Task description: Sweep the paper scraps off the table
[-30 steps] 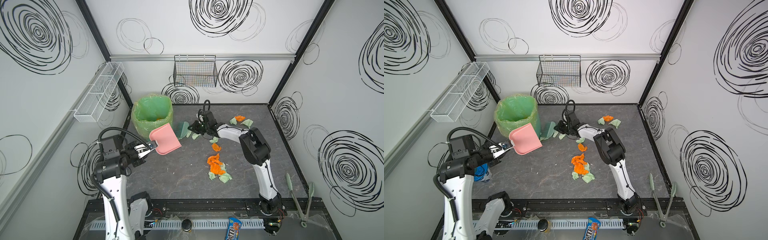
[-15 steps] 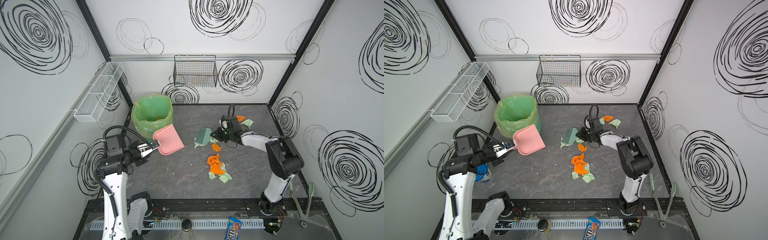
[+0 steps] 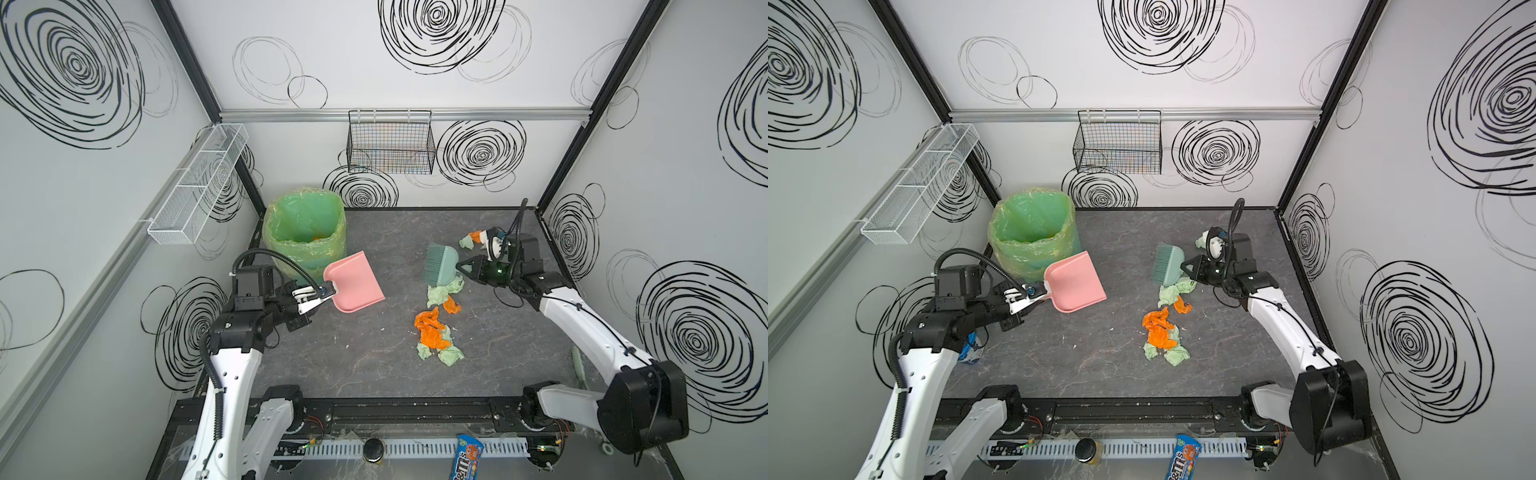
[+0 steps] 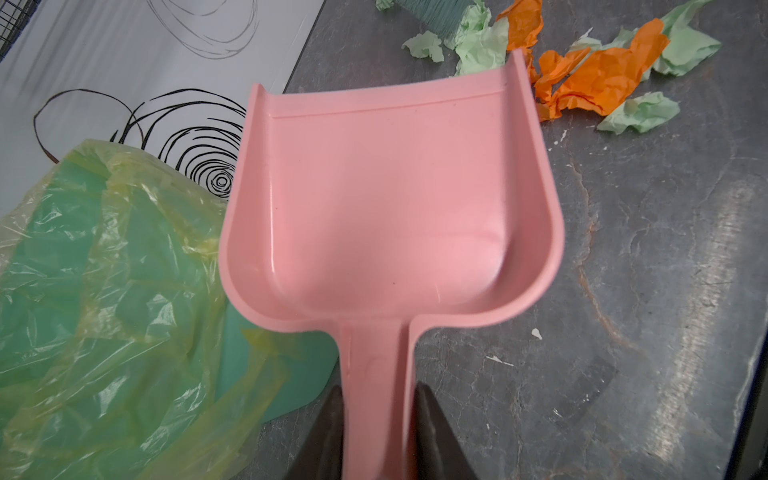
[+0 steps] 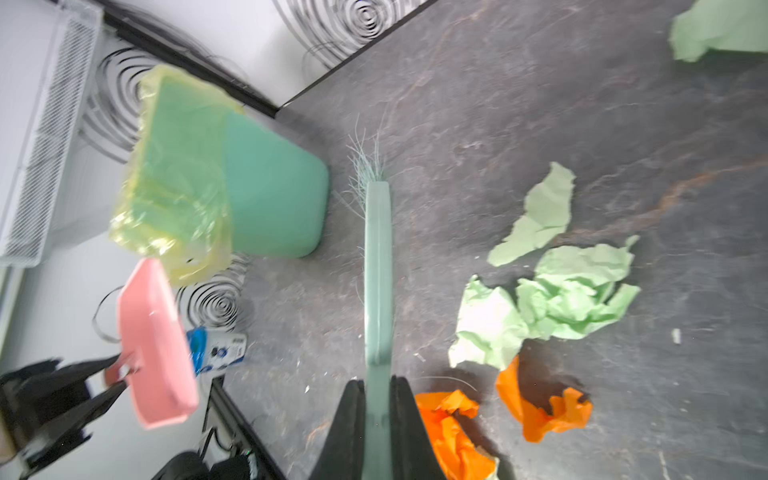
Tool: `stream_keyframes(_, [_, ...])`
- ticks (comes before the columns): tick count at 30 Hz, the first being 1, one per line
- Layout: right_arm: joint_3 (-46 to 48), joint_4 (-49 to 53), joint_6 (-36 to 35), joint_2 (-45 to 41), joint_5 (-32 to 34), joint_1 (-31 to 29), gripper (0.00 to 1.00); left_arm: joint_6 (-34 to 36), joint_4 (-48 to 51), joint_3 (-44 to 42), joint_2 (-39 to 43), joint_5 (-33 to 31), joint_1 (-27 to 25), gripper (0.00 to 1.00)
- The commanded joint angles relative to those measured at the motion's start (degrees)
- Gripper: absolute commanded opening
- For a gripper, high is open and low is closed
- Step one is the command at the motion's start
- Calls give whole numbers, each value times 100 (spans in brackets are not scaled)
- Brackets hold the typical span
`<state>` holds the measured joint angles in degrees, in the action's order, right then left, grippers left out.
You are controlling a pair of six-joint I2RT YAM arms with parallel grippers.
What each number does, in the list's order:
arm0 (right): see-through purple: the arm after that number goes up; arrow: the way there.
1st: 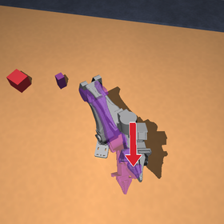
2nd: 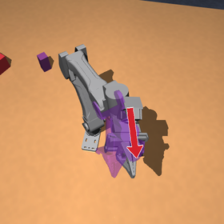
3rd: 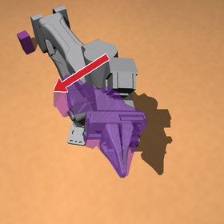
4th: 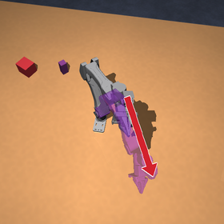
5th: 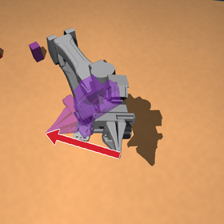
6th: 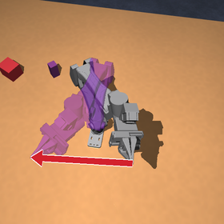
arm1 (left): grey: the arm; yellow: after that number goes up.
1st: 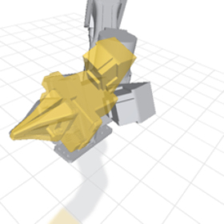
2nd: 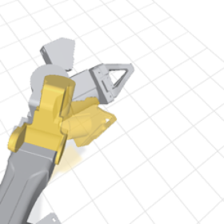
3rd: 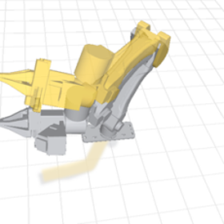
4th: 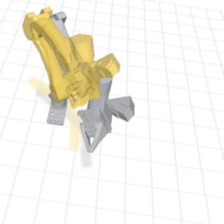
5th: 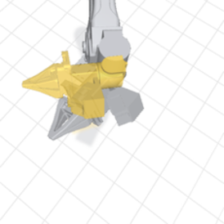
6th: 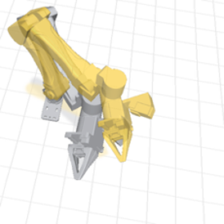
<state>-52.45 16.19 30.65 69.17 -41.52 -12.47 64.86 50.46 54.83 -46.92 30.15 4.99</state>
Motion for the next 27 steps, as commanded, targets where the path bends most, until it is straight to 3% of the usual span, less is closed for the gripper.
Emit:
stream_keyframes(1, [-106, 1108, -816, -307, -686, -201, 0, -203, -264, -64, 42, -65, -42, 0])
stream_keyframes(5, [303, 2046, -1347, -873, -563, -672, 0, -175, -347, -180, 77, -124, -42, 0])
stream_keyframes(13, [1073, 2301, -1237, -1904, -572, -1542, 0, -428, -505, -192, -98, -26, -199, 0])
stream_keyframes(21, [1243, 2697, -1438, -1788, -223, -2003, 0, -512, -592, -278, -7, -261, -403, 0])
stream_keyframes(27, [900, 3041, -1378, -1175, 977, -2519, 0, -498, -633, -391, 27, -294, -404, 0])
